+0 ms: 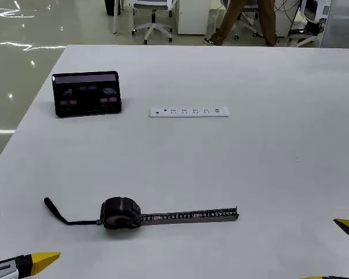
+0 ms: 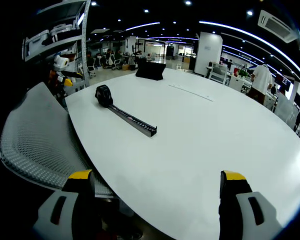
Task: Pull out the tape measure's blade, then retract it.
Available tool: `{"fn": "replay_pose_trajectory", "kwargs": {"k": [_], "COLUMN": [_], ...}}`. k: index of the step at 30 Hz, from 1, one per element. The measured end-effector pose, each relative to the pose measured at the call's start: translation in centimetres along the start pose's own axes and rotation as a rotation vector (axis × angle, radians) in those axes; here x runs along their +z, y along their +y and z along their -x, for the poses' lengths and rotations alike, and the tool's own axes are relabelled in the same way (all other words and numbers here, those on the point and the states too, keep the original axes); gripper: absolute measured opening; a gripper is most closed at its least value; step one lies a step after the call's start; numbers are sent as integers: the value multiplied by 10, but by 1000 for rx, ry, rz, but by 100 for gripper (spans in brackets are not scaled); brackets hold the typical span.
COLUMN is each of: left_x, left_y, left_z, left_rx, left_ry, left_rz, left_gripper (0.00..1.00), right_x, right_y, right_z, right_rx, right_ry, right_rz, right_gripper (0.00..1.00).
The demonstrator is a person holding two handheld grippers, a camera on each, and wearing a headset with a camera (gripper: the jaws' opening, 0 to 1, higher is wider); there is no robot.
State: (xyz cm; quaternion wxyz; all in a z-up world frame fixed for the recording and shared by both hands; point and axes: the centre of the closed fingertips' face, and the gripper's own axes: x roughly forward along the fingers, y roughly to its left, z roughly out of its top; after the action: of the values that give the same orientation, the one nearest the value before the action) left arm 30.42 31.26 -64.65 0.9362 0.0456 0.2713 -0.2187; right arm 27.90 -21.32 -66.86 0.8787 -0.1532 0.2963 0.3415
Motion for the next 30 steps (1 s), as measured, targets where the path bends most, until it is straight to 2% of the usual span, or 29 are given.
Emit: {"fn": "replay_pose_trajectory", "kwargs": {"k": [5,7,13,24,30], "left_x": [-2,-5,-3,-3,-3], "left_y": [-4,-3,-2,-5,-12], "left_z": [-1,-1,2,0,-3], "left_rx": [-15,-13,-3,-2,-11], "left_ry": [3,12,1,-2,-3], "left_rz": [-2,-1,0,3,-1], "left_gripper": [100,100,100,100,100], "right_x": [3,4,0,1,-4], "right_y": [8,8,18,12,15], "right_z": [-5,-7,-10,-7,-8], "right_rx": [9,5,28,15,19], "right_ry": [2,-3,7,1,7], "right_rz": [9,2,18,20,18], "right_gripper": [100,100,100,100,100]}}
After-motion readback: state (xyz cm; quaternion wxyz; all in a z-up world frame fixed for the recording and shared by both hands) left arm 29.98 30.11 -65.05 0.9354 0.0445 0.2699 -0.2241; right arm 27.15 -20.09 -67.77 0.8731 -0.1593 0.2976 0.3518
